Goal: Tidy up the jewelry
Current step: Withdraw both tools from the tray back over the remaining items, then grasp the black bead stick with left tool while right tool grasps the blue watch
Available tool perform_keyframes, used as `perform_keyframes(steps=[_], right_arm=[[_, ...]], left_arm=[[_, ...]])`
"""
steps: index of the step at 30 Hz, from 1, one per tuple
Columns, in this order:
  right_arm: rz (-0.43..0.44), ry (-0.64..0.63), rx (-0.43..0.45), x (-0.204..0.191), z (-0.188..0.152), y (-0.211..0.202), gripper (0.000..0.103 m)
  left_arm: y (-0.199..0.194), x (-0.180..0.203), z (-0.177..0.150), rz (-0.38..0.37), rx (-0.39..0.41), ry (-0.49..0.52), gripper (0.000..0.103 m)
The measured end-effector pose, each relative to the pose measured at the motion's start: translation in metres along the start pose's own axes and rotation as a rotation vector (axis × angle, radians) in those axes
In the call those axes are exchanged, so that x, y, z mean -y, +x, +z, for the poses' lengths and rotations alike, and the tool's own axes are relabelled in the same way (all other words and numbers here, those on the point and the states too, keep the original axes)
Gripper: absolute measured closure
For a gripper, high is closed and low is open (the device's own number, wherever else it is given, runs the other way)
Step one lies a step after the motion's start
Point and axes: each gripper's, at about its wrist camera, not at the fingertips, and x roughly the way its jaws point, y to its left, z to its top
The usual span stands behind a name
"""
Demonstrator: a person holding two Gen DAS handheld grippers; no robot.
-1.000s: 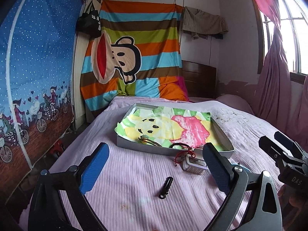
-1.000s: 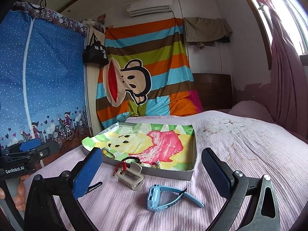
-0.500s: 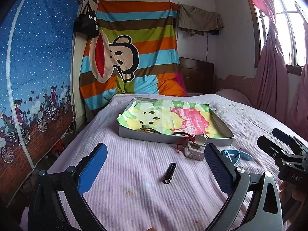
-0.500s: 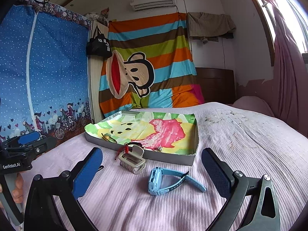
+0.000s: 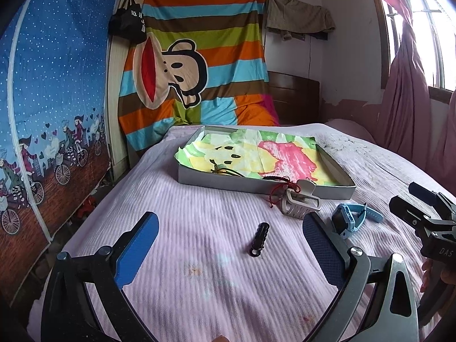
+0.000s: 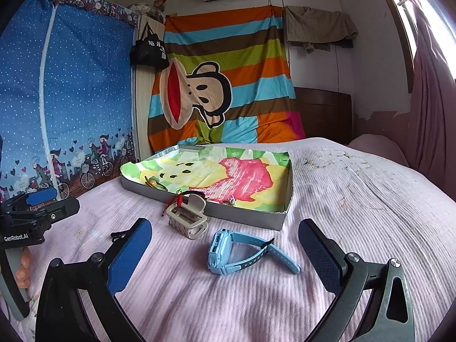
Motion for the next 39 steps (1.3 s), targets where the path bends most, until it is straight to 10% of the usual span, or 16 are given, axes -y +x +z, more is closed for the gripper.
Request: perform_keyframes(steps=[39], right_arm=[[0.127,0.183,-0.314,0.027,-0.034,0.071,0.012]], left_arm=[[0.088,0.009,-0.024,-0.072,-0.347,0.039,0.005]])
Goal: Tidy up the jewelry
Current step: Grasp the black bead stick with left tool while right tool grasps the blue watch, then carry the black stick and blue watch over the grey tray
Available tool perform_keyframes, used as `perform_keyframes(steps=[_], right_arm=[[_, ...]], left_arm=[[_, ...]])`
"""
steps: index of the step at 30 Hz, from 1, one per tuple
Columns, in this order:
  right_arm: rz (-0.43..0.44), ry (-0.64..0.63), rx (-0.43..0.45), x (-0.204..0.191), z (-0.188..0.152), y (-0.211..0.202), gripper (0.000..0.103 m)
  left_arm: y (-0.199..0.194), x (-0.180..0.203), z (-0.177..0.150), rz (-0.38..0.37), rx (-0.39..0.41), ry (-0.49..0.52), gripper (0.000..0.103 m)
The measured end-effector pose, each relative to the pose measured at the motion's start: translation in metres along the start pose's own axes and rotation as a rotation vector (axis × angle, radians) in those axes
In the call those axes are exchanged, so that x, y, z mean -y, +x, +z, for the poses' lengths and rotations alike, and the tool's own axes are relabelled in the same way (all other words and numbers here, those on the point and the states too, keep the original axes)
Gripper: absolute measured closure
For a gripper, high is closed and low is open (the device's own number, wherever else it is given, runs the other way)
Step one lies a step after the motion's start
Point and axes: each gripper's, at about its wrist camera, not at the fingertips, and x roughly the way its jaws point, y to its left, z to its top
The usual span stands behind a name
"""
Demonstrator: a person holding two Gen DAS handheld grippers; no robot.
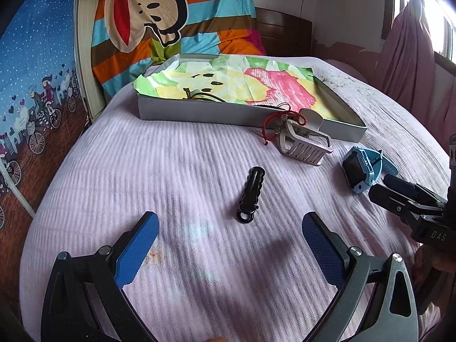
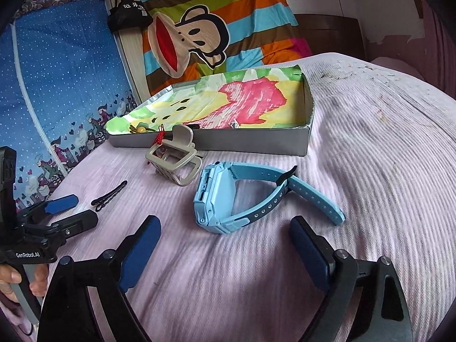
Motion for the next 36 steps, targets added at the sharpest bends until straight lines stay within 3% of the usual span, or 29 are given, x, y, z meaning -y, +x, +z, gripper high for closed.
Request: perform_keyframes(steps=[8,11,16,25,36], right_arm=[[0.013,0.005,-0.003,-0.002,0.005,0.010,0.020],[0.014,0.008,-0.003,-0.002,0.007,0.015,0.022],[0.021,0.030,-0.002,0.000,0.010,0.021,0.039],[0.013,0.016,-0.016,-0.005,0.010,0.028,0.055],[0.017,-0.028,-0.024,-0.014,0.008,0.031,0.069]], left_arm=[[0.015,0.003,0.005,-0.029,-0.023,0.017,0.030],[0.018,0.006,0.005,-0.046,-0.022,0.029,0.046],[0.023,0.014,0.004,-0.067,-0.024,0.067,0.066],[0.030,0.014,0.003,-0.073,-0.034,0.062,0.082],[0.033,0.016,0.002,-0.046,-0.030,0.070,0.091]])
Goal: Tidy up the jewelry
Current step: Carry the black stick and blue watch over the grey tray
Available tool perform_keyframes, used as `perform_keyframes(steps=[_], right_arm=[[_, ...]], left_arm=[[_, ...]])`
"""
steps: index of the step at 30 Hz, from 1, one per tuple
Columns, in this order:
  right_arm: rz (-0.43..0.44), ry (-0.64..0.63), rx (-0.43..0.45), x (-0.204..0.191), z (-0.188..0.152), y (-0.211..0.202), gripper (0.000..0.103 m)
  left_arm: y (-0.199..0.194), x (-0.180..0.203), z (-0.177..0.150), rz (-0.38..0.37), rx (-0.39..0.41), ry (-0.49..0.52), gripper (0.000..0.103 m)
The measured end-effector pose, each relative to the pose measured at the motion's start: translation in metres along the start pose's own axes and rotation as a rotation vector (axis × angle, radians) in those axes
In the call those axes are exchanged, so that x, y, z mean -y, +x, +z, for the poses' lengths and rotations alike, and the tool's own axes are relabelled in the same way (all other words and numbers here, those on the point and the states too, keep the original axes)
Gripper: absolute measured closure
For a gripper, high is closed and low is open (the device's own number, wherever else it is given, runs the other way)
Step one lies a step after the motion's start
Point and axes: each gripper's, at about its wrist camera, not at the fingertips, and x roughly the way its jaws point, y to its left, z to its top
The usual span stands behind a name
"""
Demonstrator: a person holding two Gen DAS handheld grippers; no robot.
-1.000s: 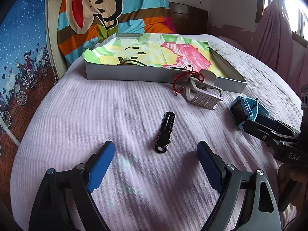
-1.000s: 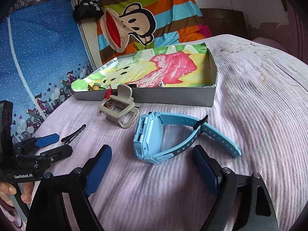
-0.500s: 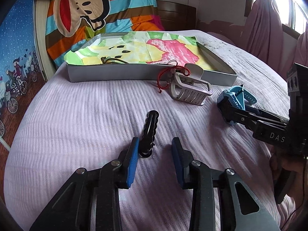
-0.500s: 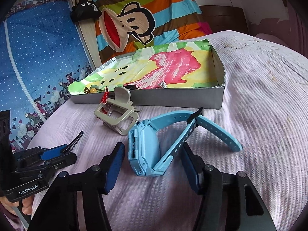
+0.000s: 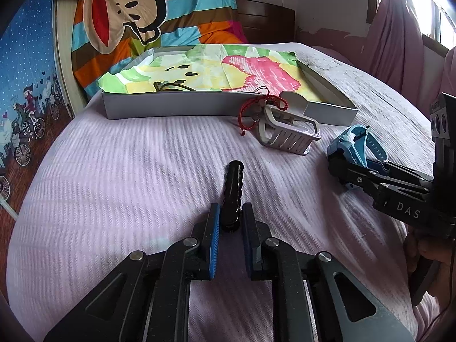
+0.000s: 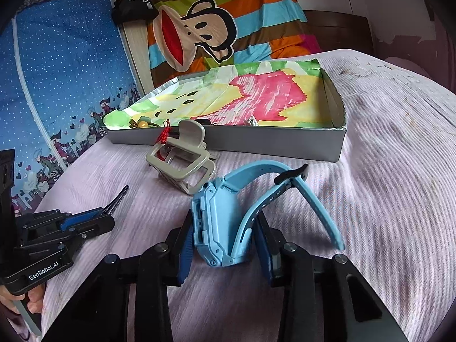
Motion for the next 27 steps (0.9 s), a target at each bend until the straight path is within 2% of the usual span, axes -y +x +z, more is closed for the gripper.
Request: perform_keyframes(steps=[12,23,27], right_arm=[[0.060,-0.022,0.008,-0.007,-0.002,-0.003,0.071],[0.095,-0.055,0.079,-0.017,-0.004,-0.018,0.072],[0.082,-0.057,0.111,-0.018,-0.003,-0.025,0.072]], left_arm=[[-0.008,0.000,-0.002,-0.034,0.030,-0.001,0.091],[-0.025,0.018,0.001,0.000,0.091,0.062,0.091],[-0.036,0.020,0.008,-0.014,0.131,0.043,0.091]])
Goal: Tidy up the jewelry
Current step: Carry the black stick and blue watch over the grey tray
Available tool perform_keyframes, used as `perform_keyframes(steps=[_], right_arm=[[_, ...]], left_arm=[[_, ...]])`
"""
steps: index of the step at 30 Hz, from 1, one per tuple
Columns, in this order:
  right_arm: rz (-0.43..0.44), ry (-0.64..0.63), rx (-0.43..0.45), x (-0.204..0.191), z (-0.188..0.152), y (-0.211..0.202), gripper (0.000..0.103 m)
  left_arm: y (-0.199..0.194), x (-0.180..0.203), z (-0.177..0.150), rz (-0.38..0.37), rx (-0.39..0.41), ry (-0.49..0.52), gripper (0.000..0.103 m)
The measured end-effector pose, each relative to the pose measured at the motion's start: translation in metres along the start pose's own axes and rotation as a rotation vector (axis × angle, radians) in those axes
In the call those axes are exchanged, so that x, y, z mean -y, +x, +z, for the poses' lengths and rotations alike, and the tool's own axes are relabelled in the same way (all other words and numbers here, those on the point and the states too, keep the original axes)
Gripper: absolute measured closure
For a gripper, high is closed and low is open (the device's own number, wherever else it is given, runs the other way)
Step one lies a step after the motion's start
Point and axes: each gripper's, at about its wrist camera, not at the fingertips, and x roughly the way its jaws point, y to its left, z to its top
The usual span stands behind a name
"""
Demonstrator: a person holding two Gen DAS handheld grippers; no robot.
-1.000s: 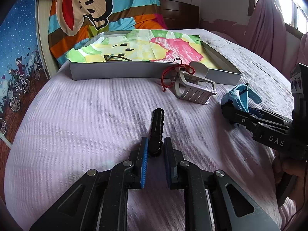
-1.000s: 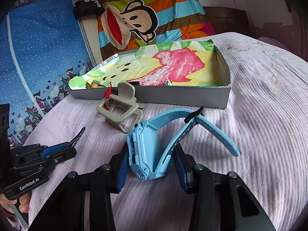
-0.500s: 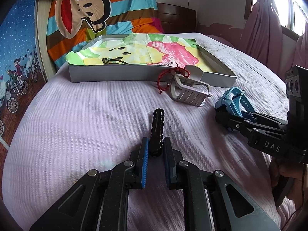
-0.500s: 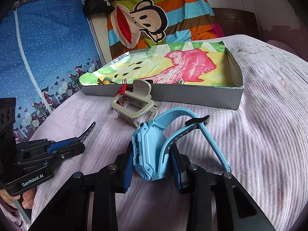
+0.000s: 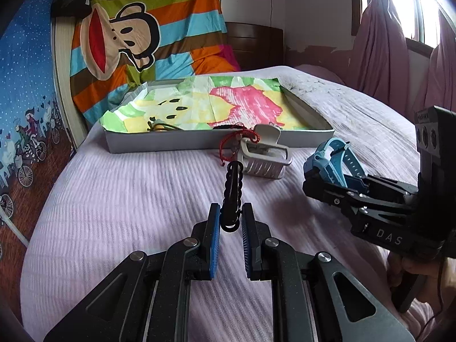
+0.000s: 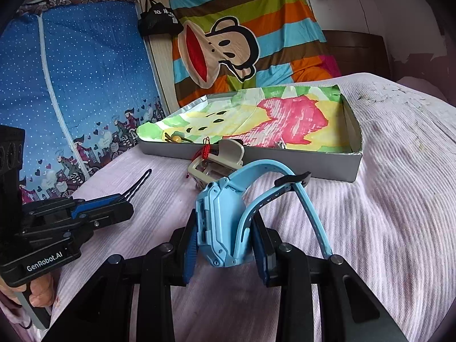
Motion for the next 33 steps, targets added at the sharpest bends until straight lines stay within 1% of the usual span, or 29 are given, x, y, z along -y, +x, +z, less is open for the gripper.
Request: perform_keyframes(steps=[6,11,17,21,25,29,33], right_arm=[[-0.037,-0.037,0.058,-0.007,0.013,-0.016,0.072],[-0.046,-0.052,0.128,-0.004,0.034,-0.024,0.072],[-0.054,-0.044,0.201,0.011,0.069,-0.015,0.072],[-0.069,0.019,0.224,0.030,0.084,0.000,0.072],[-0.092,0.046,0.211,0.046,0.089,0.018,0.072],[-0.120,0.057,0.178,0.059,0.091,0.036,0.072],[-0.124,0.085,0.112,0.070,0.088,0.052,0.071]], left_arm=[[-0.011,0.002,0.028,0.011,0.070,-0.028,0.091],[-0.008,0.005,0.054,0.030,0.102,-0.028,0.091],[0.010,-0.003,0.082,0.046,0.096,-0.060,0.091],[0.030,-0.012,0.097,0.069,0.080,-0.065,0.091],[0.055,-0.025,0.109,0.079,0.050,-0.091,0.091],[0.078,-0.039,0.119,0.070,0.007,-0.130,0.091],[0.097,-0.047,0.121,0.064,-0.038,-0.151,0.091]])
